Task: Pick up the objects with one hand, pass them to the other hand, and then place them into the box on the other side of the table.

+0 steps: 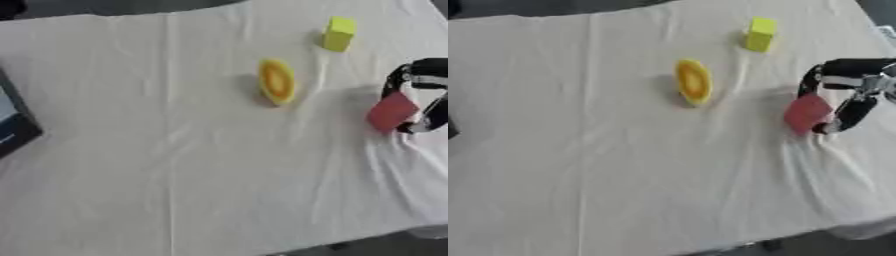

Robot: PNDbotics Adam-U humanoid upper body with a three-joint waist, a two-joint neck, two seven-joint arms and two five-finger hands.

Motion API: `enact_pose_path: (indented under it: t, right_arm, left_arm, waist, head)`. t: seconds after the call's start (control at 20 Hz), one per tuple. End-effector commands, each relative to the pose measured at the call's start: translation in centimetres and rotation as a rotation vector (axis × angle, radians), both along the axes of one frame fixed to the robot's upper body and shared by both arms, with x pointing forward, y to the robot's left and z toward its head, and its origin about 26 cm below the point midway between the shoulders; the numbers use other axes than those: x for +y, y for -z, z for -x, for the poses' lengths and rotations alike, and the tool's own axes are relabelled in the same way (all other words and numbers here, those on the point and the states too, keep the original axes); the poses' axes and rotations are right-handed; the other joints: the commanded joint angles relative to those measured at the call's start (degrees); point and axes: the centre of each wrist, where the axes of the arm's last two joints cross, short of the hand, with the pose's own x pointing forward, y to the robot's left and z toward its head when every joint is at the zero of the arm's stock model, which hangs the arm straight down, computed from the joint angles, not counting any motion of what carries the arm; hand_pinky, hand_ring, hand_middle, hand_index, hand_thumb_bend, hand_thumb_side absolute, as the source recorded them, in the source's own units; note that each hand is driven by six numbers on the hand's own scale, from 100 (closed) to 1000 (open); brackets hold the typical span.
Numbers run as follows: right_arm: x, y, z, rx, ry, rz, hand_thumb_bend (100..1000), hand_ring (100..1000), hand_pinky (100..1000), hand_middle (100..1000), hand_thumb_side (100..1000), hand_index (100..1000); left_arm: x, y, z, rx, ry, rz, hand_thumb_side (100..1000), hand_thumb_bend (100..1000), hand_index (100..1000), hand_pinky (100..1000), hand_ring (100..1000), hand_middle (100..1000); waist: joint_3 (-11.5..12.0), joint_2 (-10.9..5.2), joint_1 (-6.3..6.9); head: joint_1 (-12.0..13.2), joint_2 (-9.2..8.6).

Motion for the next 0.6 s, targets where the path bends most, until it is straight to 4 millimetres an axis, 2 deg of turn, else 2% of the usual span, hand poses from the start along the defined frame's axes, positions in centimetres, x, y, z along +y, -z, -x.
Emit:
enact_pose_path:
  t: [0.05, 0.6]
  right_arm:
    - [0.0, -1.7, 0.1, -0.032, -0.006, 0.02, 431, 719, 914, 593, 100, 571]
    - [3.1, -6.0, 0.5, -0.181, -0.035, -0.153, 412, 681, 901, 550, 100, 560]
  left_arm:
    - [0.4, -0.9, 0.1, -0.024, -0.006, -0.022, 545, 955, 873, 834, 885, 879]
    - [0.6, -1.0, 0.2, -0.029, -0.014, -0.032, 545, 952, 872, 835, 884, 876]
  waist:
    - [0.08, -0.05, -0.98]
    - [-0.28, -0.54, -1.33]
  head:
    - [0.08, 0.34]
    - [2.41, 0.34]
